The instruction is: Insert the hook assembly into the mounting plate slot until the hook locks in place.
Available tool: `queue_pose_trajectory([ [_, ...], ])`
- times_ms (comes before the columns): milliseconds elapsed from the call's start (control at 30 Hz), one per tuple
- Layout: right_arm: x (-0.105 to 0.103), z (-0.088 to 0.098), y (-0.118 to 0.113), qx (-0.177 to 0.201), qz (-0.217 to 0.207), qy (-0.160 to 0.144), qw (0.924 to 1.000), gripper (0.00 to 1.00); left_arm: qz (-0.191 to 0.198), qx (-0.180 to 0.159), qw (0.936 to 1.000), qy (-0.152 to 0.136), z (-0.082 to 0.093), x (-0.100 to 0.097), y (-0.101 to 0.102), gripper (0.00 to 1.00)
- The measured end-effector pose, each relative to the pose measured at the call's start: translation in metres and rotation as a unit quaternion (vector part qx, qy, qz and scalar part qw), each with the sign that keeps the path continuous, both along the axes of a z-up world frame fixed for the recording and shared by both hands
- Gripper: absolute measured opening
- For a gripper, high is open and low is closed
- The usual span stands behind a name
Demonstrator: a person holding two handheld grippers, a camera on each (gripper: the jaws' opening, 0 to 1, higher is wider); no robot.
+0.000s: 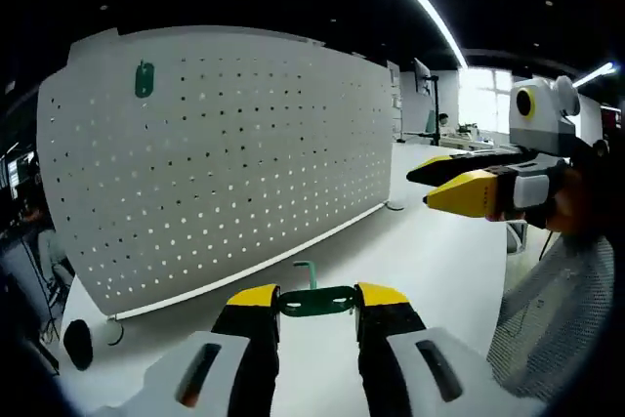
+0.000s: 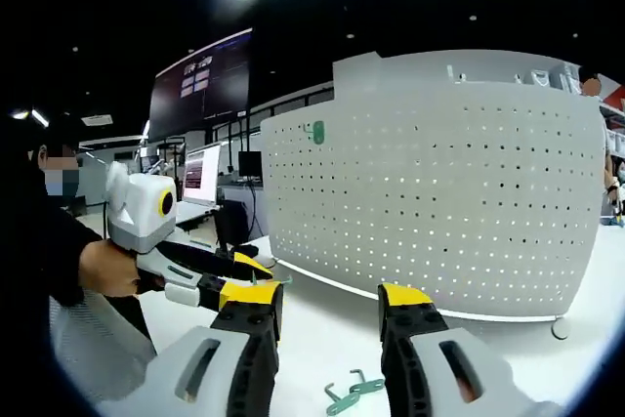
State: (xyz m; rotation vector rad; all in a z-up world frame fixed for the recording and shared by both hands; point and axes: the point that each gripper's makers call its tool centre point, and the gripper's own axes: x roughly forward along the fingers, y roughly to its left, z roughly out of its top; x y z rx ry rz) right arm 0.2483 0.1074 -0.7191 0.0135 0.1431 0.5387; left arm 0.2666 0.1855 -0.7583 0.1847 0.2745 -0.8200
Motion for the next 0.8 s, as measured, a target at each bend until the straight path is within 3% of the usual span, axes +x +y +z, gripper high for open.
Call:
queue_pose_trajectory([
  [300,-0.008,-0.009,0.012,0.035,0.050,0.058,0.9965,0.24,-0.071,0.018,0.9971,-0.017,0.008,-0.033,-0.017,0.30],
  [400,-0.014,-0.015,0.019,0.040,0.092,0.094,0.9906,0.24,-0.089,0.020,0.9956,-0.022,0.012,-0.038,-0.017,0.30],
  [500,-0.021,-0.018,0.022,0.045,0.137,0.128,0.9812,0.20,-0.108,0.025,0.9934,-0.030,0.015,-0.042,-0.016,0.30],
  [533,-0.024,-0.017,0.024,0.059,0.151,0.144,0.9762,0.20,-0.117,0.024,0.9923,-0.032,0.017,-0.044,-0.016,0.30],
  [567,-0.028,-0.019,0.024,0.077,0.172,0.177,0.9659,0.20,-0.126,0.026,0.9910,-0.034,0.017,-0.046,-0.017,0.30],
  [633,-0.029,-0.020,0.020,0.087,0.189,0.201,0.9572,0.20,-0.152,0.042,0.9864,-0.047,0.018,-0.051,-0.019,0.30],
  [667,-0.027,-0.019,0.018,0.089,0.189,0.202,0.9569,0.20,-0.164,0.047,0.9840,-0.051,0.019,-0.054,-0.020,0.30],
  [800,-0.031,-0.008,0.017,0.141,0.225,0.236,0.9349,0.19,-0.202,0.069,0.9745,-0.068,0.020,-0.068,-0.026,0.30],
])
